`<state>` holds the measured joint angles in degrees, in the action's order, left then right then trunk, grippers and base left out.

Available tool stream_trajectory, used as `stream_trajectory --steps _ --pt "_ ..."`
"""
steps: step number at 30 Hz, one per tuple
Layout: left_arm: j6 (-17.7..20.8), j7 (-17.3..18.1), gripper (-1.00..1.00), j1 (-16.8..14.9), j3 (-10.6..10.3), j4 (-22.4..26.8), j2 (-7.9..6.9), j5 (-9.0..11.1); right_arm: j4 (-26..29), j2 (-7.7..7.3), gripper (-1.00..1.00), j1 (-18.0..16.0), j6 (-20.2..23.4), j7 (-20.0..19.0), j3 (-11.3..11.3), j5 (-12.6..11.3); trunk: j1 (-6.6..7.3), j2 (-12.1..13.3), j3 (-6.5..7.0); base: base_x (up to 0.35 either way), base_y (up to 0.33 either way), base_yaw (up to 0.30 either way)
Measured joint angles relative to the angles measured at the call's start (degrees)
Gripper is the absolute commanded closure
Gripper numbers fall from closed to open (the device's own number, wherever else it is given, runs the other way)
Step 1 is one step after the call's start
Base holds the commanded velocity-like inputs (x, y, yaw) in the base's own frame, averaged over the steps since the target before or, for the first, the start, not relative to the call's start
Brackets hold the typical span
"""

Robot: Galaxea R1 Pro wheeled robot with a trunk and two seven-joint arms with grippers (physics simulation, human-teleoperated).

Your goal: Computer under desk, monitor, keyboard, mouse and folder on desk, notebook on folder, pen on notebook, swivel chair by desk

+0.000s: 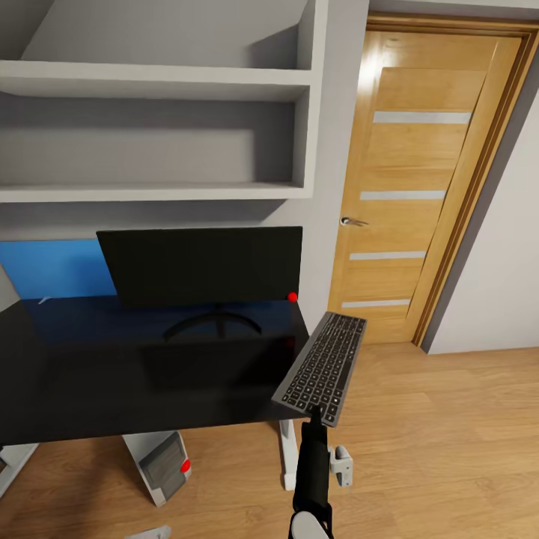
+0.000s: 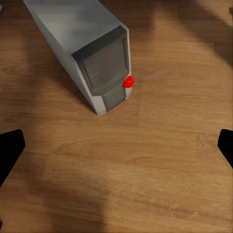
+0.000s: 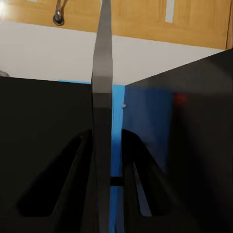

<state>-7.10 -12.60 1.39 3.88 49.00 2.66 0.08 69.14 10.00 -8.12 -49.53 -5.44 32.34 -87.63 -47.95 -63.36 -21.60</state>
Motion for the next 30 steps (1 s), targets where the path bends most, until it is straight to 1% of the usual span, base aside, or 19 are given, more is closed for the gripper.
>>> stream_trajectory --steps 10,13,16,17,21,26,30 --pt "0.0 0.0 -1.0 0.0 0.0 -0.1 0.02 0.0 -0.7 0.0 1.0 0.0 0.2 -0.6 0.1 -0.3 -2.2 -4.0 -1.8 0.0 0.0 0.0" --pt "0.0 0.0 -1.0 0.0 -0.1 -0.1 0.02 -0.1 -1.4 0.0 1.0 0.0 0.3 -0.6 0.5 -0.4 -2.86 -5.2 -2.34 0.0 0.0 0.0" --pt "0.0 0.0 -1.0 0.0 -0.1 -0.1 0.04 -0.1 -2.8 0.0 1.0 0.0 0.4 -0.6 2.1 -0.7 -3.52 -6.4 -2.88 0.0 0.0 0.0" --pt "0.0 0.0 -1.0 0.0 -0.3 -0.3 0.1 -0.1 -3.6 0.0 1.0 0.0 0.4 -0.7 3.7 -0.7 -3.74 -6.8 -3.06 0.0 0.0 0.0" --pt "0.0 0.0 -1.0 0.0 -0.3 -0.3 0.1 -0.2 -3.8 0.0 1.0 0.0 0.3 -0.7 4.0 -0.7 -4.61 -8.4 -3.77 0.0 0.0 0.0" --pt "0.0 0.0 -1.0 0.0 -0.3 -0.3 0.11 -0.2 -3.8 0.0 1.0 0.0 0.3 -0.7 4.0 -2.3 -5.71 -10.4 -4.67 0.0 0.0 0.0" --pt "0.0 0.0 -1.0 0.0 -0.3 -0.3 0.06 -0.2 -3.8 0.0 1.0 0.0 0.3 -0.7 4.0 -2.8 -6.59 -12.0 -5.39 0.0 0.0 0.0"
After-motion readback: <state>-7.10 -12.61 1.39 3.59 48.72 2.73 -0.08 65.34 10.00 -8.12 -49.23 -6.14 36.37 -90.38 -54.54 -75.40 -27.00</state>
